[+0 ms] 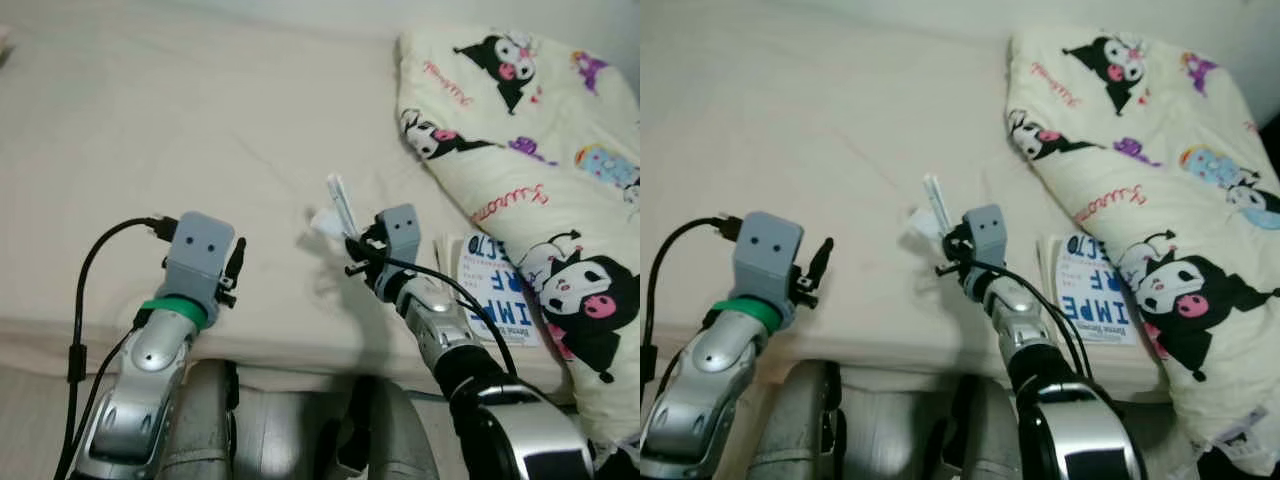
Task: Clean up the room
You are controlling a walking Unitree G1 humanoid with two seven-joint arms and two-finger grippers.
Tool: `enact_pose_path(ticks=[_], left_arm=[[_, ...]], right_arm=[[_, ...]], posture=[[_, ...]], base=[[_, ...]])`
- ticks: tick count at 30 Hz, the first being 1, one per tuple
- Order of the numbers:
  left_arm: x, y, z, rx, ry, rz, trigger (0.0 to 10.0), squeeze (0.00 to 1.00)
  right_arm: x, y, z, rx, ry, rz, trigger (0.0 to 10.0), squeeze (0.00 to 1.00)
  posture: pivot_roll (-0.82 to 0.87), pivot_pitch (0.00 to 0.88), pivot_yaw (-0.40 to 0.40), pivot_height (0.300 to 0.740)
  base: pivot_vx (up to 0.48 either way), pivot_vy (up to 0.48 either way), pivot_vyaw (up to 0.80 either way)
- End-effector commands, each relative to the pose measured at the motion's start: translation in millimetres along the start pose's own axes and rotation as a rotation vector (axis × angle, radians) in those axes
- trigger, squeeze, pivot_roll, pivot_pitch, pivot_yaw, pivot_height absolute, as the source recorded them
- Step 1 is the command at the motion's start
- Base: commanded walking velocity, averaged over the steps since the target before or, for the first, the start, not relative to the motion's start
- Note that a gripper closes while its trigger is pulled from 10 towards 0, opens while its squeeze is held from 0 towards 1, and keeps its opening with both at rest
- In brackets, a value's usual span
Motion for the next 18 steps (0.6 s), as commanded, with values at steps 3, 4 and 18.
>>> enact_pose_path(ticks=[3, 4, 18], left_arm=[[-12.3, 1.3, -24.2, -0.061, -0.010, 0.064, 10.0, 0.00], [-12.3, 1.3, -24.2, -0.061, -0.010, 0.064, 10.0, 0.00], [-39.6, -2.5, -64.2, -0.059, 0.154, 0.179, 10.0, 0.00]], right_arm=[[7.9, -21.7, -10.4, 0.062, 0.028, -0.144, 10.0, 0.00], [7.9, -21.7, -10.4, 0.062, 0.028, -0.144, 10.0, 0.00], [12.7, -47.2, -28.8, 0.001, -0.014, -0.184, 10.0, 0.00]], posture=[[0.12, 0.000, -0.043, 0.606], [0.12, 0.000, -0.043, 0.606], [0.06, 0.000, -0.073, 0.606]], base=[[0.000, 0.000, 0.00], [0.000, 0.000, 0.00], [0.000, 0.000, 0.00]])
Point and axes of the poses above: a point about 5 cm out from each wrist's last joint towards the gripper, its own y axis pointing out of the wrist towards the gripper, its own z axis along the axis of the wrist's last joint, x = y × z, the point moved 4 cm from there along y, pointing out of the wrist towards the gripper, and after that the axes turned 5 degrees about -y, right-handed, at the moved point
